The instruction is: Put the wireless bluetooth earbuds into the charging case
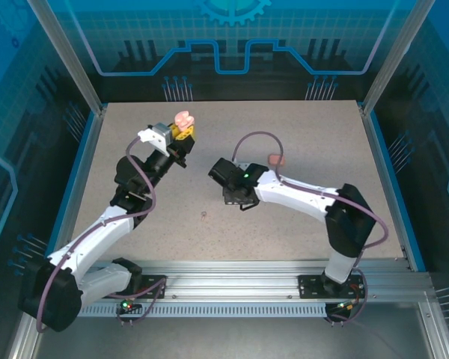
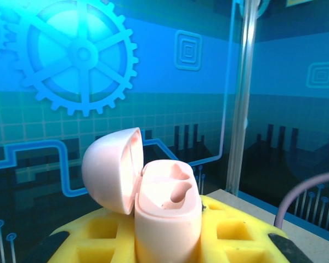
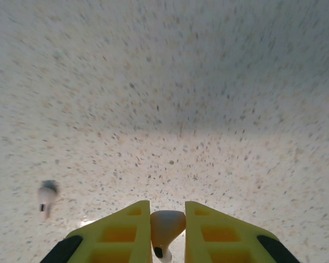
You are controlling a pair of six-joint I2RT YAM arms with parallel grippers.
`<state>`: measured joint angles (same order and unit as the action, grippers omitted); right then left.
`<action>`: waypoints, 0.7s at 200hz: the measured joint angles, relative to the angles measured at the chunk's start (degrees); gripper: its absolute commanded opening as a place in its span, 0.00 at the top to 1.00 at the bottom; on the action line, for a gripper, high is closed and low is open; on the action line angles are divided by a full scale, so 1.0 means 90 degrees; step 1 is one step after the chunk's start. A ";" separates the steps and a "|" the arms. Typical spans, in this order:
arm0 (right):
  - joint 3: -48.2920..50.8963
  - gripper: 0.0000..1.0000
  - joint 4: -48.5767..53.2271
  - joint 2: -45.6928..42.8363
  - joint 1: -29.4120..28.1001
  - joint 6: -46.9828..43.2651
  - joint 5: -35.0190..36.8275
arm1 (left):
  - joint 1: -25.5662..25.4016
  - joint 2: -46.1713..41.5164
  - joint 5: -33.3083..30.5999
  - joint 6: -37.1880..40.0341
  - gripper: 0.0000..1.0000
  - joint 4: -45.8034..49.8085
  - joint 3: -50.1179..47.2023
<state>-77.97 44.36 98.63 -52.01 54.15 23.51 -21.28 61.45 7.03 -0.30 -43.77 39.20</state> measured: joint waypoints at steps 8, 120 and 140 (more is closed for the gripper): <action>0.0000 0.82 -0.0005 -0.0194 0.0034 -0.0119 0.0044 | -0.0010 0.0010 0.0092 -0.0024 1.00 0.0000 0.0032; -0.1836 0.81 -0.0410 -0.2089 0.1464 -0.2154 -0.0335 | -0.0962 0.0583 0.0539 0.0644 1.00 -0.0027 0.0644; -0.2424 0.81 -0.0515 -0.2057 0.1489 -0.2387 -0.0607 | -0.1022 0.0736 0.0537 0.0760 1.00 -0.0019 0.0729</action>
<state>-99.79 39.72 80.12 -38.61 32.67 18.04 -30.48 68.07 11.86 6.55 -43.94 45.76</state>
